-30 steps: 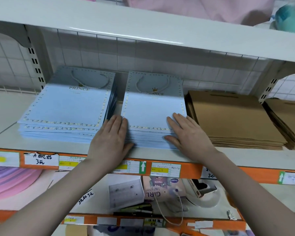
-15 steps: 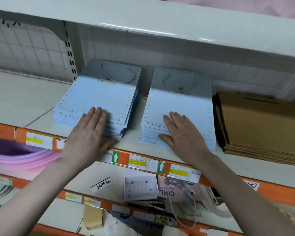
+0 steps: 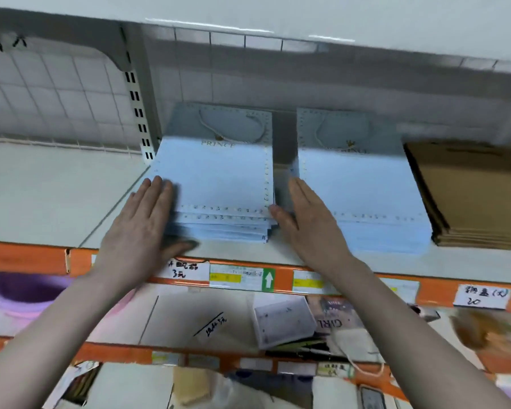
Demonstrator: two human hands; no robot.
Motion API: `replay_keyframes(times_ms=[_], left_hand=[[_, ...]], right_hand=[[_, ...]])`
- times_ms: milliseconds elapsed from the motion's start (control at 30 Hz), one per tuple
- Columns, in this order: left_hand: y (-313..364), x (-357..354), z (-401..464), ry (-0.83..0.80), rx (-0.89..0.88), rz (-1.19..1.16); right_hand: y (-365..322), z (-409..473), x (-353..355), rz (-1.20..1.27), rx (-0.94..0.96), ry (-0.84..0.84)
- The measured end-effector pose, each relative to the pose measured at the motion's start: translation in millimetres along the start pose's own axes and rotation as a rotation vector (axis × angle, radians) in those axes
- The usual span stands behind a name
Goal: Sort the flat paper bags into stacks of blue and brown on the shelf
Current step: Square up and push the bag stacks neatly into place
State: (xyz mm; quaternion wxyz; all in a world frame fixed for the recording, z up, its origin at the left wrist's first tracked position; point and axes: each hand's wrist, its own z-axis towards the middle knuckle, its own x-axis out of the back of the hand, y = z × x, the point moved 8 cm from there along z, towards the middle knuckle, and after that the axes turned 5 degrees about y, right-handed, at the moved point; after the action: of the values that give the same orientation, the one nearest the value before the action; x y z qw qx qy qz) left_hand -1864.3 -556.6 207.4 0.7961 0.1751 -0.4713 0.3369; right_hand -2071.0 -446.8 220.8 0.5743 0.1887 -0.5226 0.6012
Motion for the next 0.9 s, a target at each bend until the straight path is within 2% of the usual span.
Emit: replay_keyframes(times_ms=[133,300,567,767,900], left_hand=[[-25,-2,2,0.014,-0.050,-0.062],[-44,-14,7,-0.053,0.055,-0.358],[-42,-16,9,-0.037,0.089,-0.602],[-51,-22,10,-0.063,0.037,-0.704],[-57,-31,14,-0.095,0.085,-0.737]], right_hand=[[-22,2,-12,0.147,-0.087,0.120],[-30,3,-10,0.228,-0.178,0.200],[-19,7,-32,0.577,-0.380,0.175],[-22,4,-46,0.624,-0.383,0.188],[-22,7,-48,0.670,-0.381,0.179]])
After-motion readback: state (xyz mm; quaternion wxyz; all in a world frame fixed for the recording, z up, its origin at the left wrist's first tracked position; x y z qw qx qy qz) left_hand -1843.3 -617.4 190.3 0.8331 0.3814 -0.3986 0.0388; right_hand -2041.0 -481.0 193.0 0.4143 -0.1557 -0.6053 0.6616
